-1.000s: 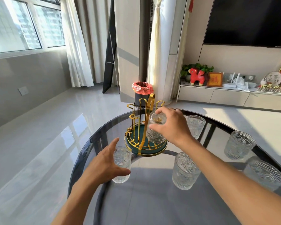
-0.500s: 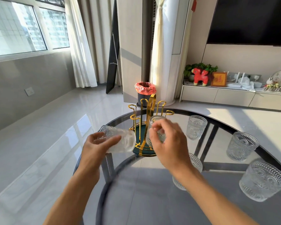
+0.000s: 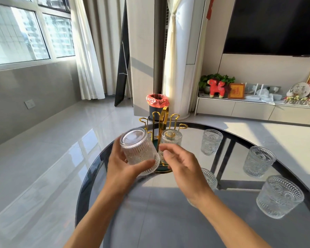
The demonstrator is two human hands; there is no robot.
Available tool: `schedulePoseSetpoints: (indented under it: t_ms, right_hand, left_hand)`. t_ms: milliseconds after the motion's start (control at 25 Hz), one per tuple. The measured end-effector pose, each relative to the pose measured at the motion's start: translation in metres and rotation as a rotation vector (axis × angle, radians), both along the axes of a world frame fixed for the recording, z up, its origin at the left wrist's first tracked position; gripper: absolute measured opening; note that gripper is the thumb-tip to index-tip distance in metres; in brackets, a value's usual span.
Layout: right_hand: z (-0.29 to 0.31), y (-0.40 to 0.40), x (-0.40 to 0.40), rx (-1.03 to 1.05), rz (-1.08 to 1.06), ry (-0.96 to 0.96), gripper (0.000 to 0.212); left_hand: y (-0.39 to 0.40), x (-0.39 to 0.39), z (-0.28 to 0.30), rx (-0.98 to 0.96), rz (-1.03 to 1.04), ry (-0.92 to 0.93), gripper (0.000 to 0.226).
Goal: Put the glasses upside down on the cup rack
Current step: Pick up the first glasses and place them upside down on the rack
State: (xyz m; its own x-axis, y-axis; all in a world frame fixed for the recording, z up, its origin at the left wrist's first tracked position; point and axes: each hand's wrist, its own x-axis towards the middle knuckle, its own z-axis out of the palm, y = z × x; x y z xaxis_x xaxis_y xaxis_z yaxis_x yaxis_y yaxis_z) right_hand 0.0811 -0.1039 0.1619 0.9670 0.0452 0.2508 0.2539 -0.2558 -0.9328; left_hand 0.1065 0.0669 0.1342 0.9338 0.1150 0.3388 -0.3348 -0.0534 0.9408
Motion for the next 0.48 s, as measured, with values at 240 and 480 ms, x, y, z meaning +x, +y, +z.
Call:
schedulePoseSetpoints:
  t_ms: [240, 480]
  right_hand:
    - [-0.027, -0.052, -0.022, -0.022, -0.281, -0.152, 0.02]
    - [-0.07, -0.092, -0.048, -0.027, -0.492, -0.22, 0.027]
  left_hand:
    - [0.002, 0.062, 0.012, -0.017, 0.228, -0.009, 0.092]
    - [-0.019, 0.098, -0.011, 0.142, 0.24, 0.036, 0.095]
